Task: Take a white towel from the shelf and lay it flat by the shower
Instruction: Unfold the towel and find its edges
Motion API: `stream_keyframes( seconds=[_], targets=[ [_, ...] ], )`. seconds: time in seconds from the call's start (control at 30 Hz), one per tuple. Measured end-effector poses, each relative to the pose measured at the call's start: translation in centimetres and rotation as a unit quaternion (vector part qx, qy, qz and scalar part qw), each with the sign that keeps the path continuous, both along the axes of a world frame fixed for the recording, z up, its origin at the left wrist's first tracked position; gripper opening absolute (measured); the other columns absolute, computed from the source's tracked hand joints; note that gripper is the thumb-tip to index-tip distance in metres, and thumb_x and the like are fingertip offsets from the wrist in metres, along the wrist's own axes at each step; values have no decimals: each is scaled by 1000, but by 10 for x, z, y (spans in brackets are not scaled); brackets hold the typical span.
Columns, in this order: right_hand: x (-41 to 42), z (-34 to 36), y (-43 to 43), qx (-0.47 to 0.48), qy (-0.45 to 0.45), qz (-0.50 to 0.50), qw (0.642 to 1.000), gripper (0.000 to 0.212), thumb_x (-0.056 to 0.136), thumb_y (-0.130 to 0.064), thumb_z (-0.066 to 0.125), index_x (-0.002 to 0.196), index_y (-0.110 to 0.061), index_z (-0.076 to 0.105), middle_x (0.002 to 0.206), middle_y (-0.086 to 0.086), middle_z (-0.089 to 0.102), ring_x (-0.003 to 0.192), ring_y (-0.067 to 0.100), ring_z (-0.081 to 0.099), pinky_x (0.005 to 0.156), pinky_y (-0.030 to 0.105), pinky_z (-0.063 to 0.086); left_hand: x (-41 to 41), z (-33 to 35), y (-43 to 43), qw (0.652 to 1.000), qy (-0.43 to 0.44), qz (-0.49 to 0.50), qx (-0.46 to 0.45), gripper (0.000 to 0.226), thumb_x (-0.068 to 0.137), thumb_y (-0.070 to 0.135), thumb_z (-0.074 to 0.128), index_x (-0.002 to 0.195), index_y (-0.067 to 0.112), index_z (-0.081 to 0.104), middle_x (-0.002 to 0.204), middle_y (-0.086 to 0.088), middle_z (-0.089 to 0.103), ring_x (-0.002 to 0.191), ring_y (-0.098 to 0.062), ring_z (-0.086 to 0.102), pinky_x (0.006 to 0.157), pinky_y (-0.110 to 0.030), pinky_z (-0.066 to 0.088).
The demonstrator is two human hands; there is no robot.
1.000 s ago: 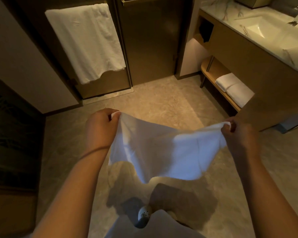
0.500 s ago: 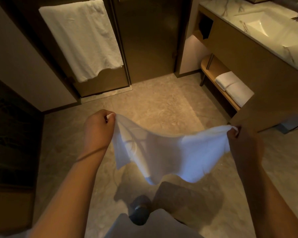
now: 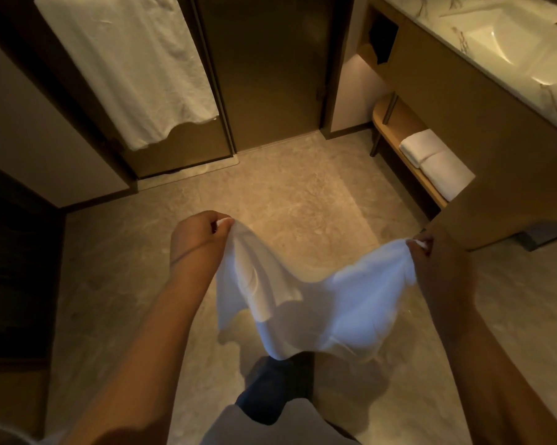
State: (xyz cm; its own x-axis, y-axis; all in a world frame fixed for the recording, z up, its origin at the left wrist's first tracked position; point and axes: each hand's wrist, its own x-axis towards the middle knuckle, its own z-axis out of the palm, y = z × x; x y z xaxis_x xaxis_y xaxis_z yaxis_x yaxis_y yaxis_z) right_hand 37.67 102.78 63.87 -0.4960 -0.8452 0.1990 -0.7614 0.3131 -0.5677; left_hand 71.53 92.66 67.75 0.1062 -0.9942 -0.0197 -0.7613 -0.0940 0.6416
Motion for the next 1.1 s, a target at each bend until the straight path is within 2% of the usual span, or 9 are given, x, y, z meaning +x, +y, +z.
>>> stream_keyframes(
  seconds=[0.07,0.23,0.33,0.43,0.67,0.87,1.1],
  targets=[
    [-2,1,-25,13,-3,11,1000,12,92,-21,58,89,-10,62,74,0,56,68,24,57,64,34,43,-6,-5,-21,1000,-5,-1,-3,18,90,30,53,94,29,71,81,8,67,69,-1,54,63,-25,45],
    [-12,11,-97,46,17,48,998,10,92,-24,58,92,-15,61,75,1,58,70,22,58,63,35,48,-20,-5,-82,998,-1,-30,-48,20,91,26,54,94,23,73,85,6,71,75,-8,60,67,-28,49],
    [-18,17,-147,62,-17,50,997,12,93,-25,57,97,-15,63,85,7,65,79,22,61,71,40,52,-27,-2,-126,998,13,-38,-42,21,91,23,54,96,20,74,88,4,71,76,-9,61,67,-28,49],
    [-26,16,-186,65,13,42,997,21,94,-28,56,104,-13,65,91,8,68,80,20,60,70,32,47,-36,-2,-165,999,12,-37,-37,20,90,23,55,98,20,73,89,3,71,76,-10,61,65,-27,49],
    [-43,7,-235,88,3,50,995,22,94,-25,54,104,-11,67,94,13,69,83,29,62,74,38,51,-61,-10,-219,999,-15,-44,6,17,89,23,58,97,21,73,86,1,71,73,-13,62,67,-34,55],
    [-77,-5,-283,101,-1,64,993,19,95,-24,53,101,-12,67,92,13,68,77,21,55,67,29,41,-92,-16,-258,999,-33,-23,7,16,89,22,58,95,19,73,84,2,69,72,-10,60,62,-29,53],
    [-136,-7,-363,118,-17,113,986,21,96,-25,51,104,-15,67,95,11,69,82,27,60,66,32,46,-150,-8,-312,999,-49,16,5,16,90,23,57,95,20,72,83,3,69,73,-9,59,59,-25,44]
  ],
)
